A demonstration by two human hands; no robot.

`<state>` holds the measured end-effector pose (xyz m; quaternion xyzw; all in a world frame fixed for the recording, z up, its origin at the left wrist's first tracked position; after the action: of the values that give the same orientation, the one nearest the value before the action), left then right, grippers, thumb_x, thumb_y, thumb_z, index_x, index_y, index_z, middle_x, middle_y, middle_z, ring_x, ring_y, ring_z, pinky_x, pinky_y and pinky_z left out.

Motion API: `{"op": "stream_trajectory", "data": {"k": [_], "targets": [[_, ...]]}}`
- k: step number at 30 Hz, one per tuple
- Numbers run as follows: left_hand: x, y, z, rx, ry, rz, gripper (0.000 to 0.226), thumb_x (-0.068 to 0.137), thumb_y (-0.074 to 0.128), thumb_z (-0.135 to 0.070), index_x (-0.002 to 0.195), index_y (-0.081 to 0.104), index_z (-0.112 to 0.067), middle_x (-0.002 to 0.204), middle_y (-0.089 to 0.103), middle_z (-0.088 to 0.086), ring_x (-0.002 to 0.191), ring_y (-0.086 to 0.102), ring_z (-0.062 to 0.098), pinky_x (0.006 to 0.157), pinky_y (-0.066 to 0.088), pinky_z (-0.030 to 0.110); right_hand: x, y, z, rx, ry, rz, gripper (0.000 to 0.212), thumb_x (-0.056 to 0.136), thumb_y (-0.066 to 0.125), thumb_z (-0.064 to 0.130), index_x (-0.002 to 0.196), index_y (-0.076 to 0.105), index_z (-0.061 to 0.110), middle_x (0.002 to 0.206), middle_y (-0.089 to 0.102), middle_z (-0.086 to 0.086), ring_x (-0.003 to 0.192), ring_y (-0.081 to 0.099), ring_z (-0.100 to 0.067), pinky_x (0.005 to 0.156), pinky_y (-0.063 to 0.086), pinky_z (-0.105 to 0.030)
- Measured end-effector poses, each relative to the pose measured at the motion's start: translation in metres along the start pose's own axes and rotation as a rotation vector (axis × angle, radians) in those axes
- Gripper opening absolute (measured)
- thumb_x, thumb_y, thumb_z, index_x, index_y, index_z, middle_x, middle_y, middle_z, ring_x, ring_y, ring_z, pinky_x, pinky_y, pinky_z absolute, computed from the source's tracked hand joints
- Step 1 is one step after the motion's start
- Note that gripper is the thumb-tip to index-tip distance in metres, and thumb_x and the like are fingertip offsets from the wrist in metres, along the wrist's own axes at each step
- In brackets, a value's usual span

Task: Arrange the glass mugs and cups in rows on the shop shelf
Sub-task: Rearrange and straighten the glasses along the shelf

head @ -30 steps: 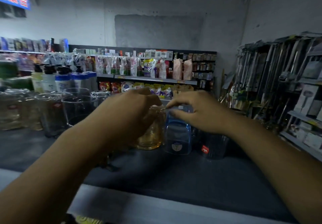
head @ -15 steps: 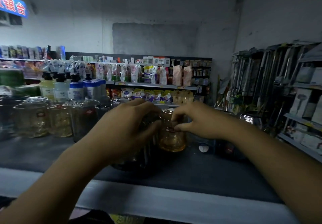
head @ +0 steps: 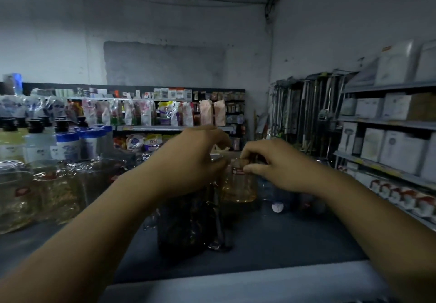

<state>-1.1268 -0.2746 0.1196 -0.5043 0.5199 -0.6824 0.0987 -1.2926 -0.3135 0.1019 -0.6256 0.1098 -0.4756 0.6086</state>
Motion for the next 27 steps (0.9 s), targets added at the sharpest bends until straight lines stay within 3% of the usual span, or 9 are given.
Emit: {"op": "stream_trajectory", "data": {"k": [2,6,11,13,16,19,21,24,27], "targets": [[0.012,0.005,-0.004,-0.038,0.048,0.078,0.04,0.089,0.072,-0.037,0.125,0.064,-0.024,0.121,0.061,-0.01,0.084,0.056,-0.003,0.071,0.045,0.013,-0.003,-0.013,0.008,-0.02,0.0,-0.05,0.005,0.094,0.071,0.019,0.096,0.067,0.02,0.087,0.061,0.015,0.077,0.055,0.002,0.066,0.039,-0.014],[0.029,0.009,-0.004,-0.108,0.076,0.134,0.028,0.087,0.076,-0.032,0.112,0.069,-0.023,0.105,0.068,-0.01,0.078,0.058,-0.006,0.067,0.043,0.012,-0.008,-0.031,0.019,-0.058,-0.023,-0.133,0.006,0.093,0.071,0.021,0.096,0.067,0.023,0.092,0.061,0.011,0.083,0.054,-0.001,0.071,0.041,-0.024],[0.026,-0.006,0.0,-0.318,0.037,-0.016,0.015,0.084,0.078,-0.023,0.097,0.074,-0.016,0.08,0.072,-0.005,0.07,0.068,0.0,0.059,0.049,0.012,-0.024,-0.048,0.018,0.053,-0.027,-0.48,0.029,0.087,0.074,0.028,0.116,0.069,0.03,0.113,0.059,0.014,0.098,0.055,0.002,0.083,0.046,-0.017],[0.019,-0.008,0.005,-0.502,-0.018,-0.105,0.009,0.083,0.078,-0.02,0.09,0.074,-0.016,0.079,0.073,-0.004,0.072,0.071,0.002,0.061,0.051,0.011,-0.032,-0.048,0.006,0.233,0.106,-0.606,0.052,0.083,0.075,0.04,0.132,0.059,0.033,0.125,0.055,0.014,0.103,0.056,0.001,0.082,0.049,-0.021],[0.01,-0.009,0.008,-0.65,-0.042,-0.225,0.01,0.084,0.077,-0.02,0.091,0.076,-0.014,0.085,0.076,0.0,0.074,0.072,0.011,0.068,0.059,0.024,-0.03,-0.021,-0.004,0.772,0.329,-0.449,0.081,0.071,0.079,0.058,0.142,0.05,0.032,0.136,0.059,0.007,0.11,0.065,-0.011,0.09,0.055,-0.037],[0.005,-0.009,0.005,-0.754,-0.056,-0.312,0.013,0.085,0.073,-0.02,0.095,0.075,-0.011,0.091,0.075,-0.003,0.081,0.072,0.01,0.079,0.061,0.03,-0.021,0.002,0.007,1.413,0.285,-0.328,0.063,0.079,0.074,0.042,0.135,0.058,0.019,0.125,0.07,-0.015,0.109,0.07,-0.036,0.096,0.056,-0.053],[0.003,-0.009,0.0,-0.693,-0.027,-0.359,0.016,0.086,0.072,-0.023,0.098,0.073,-0.011,0.094,0.074,-0.007,0.087,0.073,0.01,0.081,0.061,0.029,-0.016,0.0,0.014,1.572,0.213,-0.35,0.052,0.088,0.069,0.029,0.134,0.058,0.009,0.121,0.071,-0.022,0.107,0.07,-0.042,0.089,0.059,-0.05],[-0.003,-0.009,-0.001,-0.614,-0.029,-0.303,0.02,0.087,0.069,-0.03,0.101,0.072,-0.017,0.095,0.074,-0.009,0.085,0.073,0.009,0.076,0.061,0.026,-0.012,-0.011,0.01,1.445,0.192,-0.358,0.06,0.083,0.075,0.025,0.136,0.054,0.007,0.12,0.071,-0.021,0.102,0.073,-0.036,0.084,0.06,-0.047],[-0.023,-0.006,0.009,-0.476,-0.072,-0.211,0.028,0.086,0.063,-0.048,0.108,0.07,-0.033,0.102,0.07,-0.021,0.093,0.068,-0.002,0.074,0.057,0.016,-0.017,-0.032,0.003,1.004,0.245,-0.354,0.071,0.067,0.083,0.032,0.131,0.055,0.021,0.118,0.072,-0.006,0.092,0.076,-0.023,0.079,0.063,-0.041]]}}
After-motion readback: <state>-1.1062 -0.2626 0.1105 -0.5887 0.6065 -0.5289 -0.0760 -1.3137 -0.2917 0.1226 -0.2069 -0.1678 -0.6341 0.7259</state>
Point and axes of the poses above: each hand's wrist, its own x-axis towards the middle knuckle, its own y-axis out of the palm, z = x × y, the point moved 5 cm from there along x, towards the middle knuckle
